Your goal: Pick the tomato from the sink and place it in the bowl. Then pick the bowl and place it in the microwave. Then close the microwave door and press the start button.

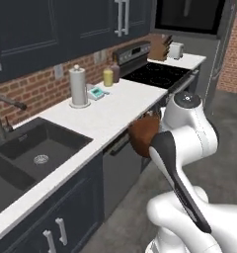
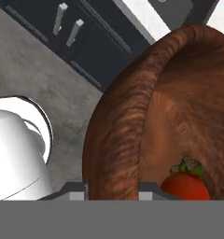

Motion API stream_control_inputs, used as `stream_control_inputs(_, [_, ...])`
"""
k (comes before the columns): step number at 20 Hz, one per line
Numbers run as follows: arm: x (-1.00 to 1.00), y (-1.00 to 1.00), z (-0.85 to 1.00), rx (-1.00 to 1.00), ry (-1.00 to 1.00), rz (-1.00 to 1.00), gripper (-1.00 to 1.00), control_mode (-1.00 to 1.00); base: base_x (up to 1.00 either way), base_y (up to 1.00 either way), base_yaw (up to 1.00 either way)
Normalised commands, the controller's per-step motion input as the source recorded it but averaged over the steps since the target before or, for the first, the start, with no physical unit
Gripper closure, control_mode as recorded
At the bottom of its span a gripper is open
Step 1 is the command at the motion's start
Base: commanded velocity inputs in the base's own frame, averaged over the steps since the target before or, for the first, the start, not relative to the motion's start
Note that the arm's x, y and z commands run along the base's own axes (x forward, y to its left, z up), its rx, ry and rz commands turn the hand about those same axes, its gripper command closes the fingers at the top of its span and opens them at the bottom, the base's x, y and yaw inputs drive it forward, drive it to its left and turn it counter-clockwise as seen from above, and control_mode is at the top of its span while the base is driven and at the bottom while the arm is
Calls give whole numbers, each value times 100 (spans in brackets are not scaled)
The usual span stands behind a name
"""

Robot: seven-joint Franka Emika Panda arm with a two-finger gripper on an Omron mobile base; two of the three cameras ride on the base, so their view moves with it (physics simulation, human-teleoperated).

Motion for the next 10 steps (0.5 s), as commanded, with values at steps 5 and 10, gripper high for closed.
stream_control_inputs(5, [0, 0, 0, 0, 0, 0, 100, 100, 16, -41, -78])
stream_control_inputs(10, [0, 0, 0, 0, 0, 0, 100, 100, 52, -54, -65])
